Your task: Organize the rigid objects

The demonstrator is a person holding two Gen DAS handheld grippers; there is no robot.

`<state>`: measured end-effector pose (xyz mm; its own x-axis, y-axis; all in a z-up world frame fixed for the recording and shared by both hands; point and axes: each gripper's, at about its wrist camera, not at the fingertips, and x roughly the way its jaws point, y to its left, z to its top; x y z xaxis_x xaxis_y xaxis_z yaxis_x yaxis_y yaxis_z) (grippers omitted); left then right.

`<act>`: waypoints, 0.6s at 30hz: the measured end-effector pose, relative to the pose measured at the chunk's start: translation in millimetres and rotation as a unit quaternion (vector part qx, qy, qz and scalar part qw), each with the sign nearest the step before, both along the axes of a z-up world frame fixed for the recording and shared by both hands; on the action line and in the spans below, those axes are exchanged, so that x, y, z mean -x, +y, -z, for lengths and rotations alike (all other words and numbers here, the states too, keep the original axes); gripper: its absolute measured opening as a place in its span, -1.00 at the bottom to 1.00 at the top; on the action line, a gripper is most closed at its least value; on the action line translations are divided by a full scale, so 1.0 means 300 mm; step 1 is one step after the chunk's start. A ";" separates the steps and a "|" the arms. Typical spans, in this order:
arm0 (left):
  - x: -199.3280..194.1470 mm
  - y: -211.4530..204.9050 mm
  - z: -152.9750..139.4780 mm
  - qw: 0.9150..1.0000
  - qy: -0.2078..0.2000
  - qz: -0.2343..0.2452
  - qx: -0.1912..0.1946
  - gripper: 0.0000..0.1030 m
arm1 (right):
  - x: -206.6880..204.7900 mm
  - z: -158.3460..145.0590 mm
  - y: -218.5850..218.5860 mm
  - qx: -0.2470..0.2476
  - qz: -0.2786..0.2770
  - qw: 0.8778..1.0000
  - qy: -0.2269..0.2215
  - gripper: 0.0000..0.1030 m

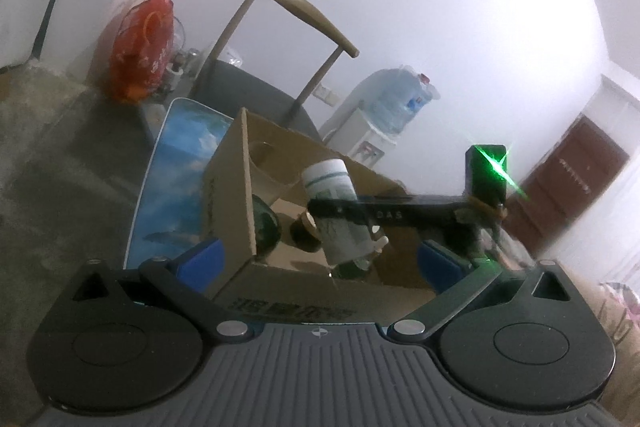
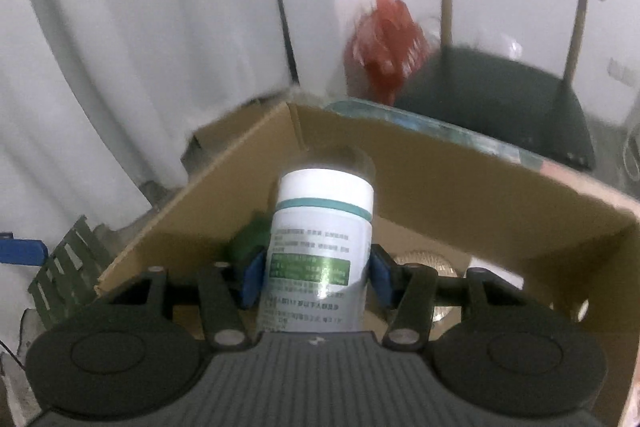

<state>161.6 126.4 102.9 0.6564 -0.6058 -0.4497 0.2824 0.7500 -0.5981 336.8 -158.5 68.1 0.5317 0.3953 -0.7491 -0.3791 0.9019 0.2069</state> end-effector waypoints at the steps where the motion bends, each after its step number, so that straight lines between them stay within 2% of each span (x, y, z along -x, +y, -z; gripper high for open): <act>1: 0.003 -0.004 -0.002 1.000 0.000 0.000 -0.003 1.00 | 0.002 0.005 -0.004 0.004 0.000 1.000 -0.005 0.11; 7: 0.000 -0.010 -0.010 1.000 0.000 -0.006 -0.013 1.00 | 0.005 0.036 -0.012 -0.003 0.010 1.000 -0.005 0.11; 12: -0.023 -0.044 -0.006 1.000 0.009 0.002 -0.024 1.00 | 0.029 -0.006 -0.032 -0.030 0.005 0.998 -0.058 0.10; 18: -0.058 -0.162 -0.016 0.996 -0.008 0.046 -0.078 1.00 | 0.039 -0.038 -0.056 -0.058 0.012 0.997 -0.055 0.01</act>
<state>178.9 77.9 107.9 0.6093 -0.5879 -0.5321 0.3632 0.8034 -0.4718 325.2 -175.2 79.5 0.6178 0.4622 -0.6361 -0.3837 0.8834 0.2691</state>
